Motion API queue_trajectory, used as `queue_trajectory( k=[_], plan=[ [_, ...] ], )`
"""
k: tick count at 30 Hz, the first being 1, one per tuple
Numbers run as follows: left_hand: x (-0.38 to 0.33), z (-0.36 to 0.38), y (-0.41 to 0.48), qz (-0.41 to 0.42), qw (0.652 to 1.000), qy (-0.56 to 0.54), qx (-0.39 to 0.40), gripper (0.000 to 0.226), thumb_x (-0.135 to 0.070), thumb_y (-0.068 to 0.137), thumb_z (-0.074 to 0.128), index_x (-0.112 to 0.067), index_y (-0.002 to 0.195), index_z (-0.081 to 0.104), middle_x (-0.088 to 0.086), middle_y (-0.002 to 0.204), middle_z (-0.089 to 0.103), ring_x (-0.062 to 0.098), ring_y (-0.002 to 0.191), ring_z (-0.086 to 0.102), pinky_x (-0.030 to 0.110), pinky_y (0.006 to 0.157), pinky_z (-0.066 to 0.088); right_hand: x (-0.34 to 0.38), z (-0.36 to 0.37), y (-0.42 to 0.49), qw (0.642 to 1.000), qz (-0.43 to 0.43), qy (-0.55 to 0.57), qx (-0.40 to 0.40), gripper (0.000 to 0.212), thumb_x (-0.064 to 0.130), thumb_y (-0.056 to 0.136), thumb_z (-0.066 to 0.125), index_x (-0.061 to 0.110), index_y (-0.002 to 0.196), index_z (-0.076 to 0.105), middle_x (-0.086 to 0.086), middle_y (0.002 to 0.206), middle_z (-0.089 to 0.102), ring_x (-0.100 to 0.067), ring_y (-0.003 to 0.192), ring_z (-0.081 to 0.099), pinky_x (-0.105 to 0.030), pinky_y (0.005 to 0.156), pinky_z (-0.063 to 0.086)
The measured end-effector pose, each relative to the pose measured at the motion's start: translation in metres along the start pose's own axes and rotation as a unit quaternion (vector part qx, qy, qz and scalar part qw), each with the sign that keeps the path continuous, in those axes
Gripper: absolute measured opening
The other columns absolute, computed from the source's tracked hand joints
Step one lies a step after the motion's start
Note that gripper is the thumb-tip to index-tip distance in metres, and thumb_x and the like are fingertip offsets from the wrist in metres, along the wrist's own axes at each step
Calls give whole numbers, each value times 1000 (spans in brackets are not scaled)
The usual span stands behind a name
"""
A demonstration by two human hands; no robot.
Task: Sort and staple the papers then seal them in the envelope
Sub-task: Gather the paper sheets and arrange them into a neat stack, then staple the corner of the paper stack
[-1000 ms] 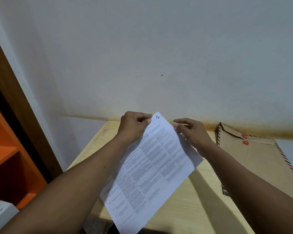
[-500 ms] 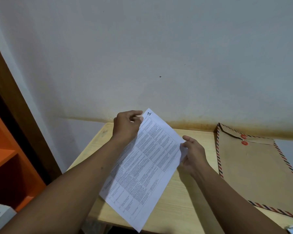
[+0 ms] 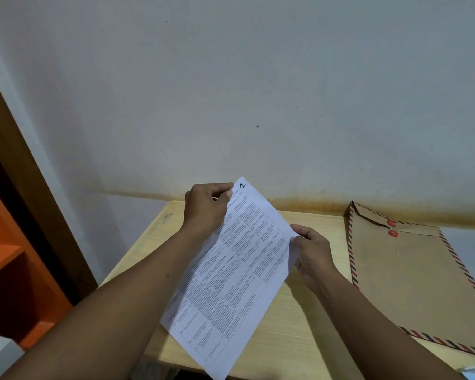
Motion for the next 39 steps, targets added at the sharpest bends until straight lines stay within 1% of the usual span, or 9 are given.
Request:
queue_trajectory(
  k=[3,6,11,14,17,22,30,35,39],
  plan=[
    [0,1,2,8,1000,7,23,20,-19,96,71,-21,114,79,-14,94,74,1,91,69,13,86,51,5,-4,1,996,-24,-84,35,28,-4,90,50,8,104,71,-12,97,74,-24,82,67,-35,68,51],
    [-1,5,2,14,998,14,68,19,-20,95,72,-24,112,80,-14,99,76,1,95,70,20,92,52,26,-5,5,977,-110,-177,43,24,4,91,56,15,106,71,-3,101,71,-17,91,63,-27,72,47],
    [-7,23,-1,25,990,40,133,18,-21,94,74,-25,109,81,-15,105,76,-4,97,67,19,90,51,68,4,6,966,-148,-174,122,22,7,92,59,15,111,67,-10,97,76,-17,82,70,-26,73,50],
    [-11,37,-4,33,984,48,167,17,-20,93,74,-26,107,82,-13,105,77,-1,100,68,20,92,52,76,1,3,964,-144,-172,146,23,4,90,63,13,110,67,-14,83,65,-17,69,67,-29,63,56],
    [-14,50,-8,35,981,41,188,16,-20,93,74,-26,107,81,-15,104,77,-3,99,68,18,89,50,71,-9,4,966,-144,-177,125,22,3,87,65,12,107,69,-12,77,53,-16,68,60,-33,63,54],
    [-16,79,-24,39,975,19,219,14,-20,94,73,-26,103,82,-15,101,76,-5,95,68,13,80,48,55,-36,8,965,-158,-203,54,17,2,87,64,16,91,73,-5,76,67,-17,69,59,-33,64,47],
    [-30,128,-54,80,947,34,311,15,-20,95,71,-25,102,83,-14,97,76,-1,92,68,14,73,45,39,-99,-16,964,-129,-233,-2,18,1,86,62,15,88,73,-4,68,62,-21,66,56,-36,61,47],
    [-47,152,-79,122,912,63,387,15,-19,93,73,-25,103,83,-11,100,78,-1,94,69,19,77,50,34,-138,-48,966,-98,-238,-9,13,0,89,62,6,92,73,-25,90,72,-26,72,67,-40,65,59],
    [-56,158,-99,141,899,75,408,17,-17,91,75,-25,103,83,-8,99,80,4,95,71,28,86,56,38,-164,-76,959,-82,-271,0,12,2,92,61,5,97,71,-20,93,74,-24,68,70,-39,63,59]
  ],
)
Point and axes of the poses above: each hand's wrist, its own y-axis towards the middle knuckle, its own z-axis out of the palm, x = y × z, the point moved 4 cm from there along y, towards the middle knuckle
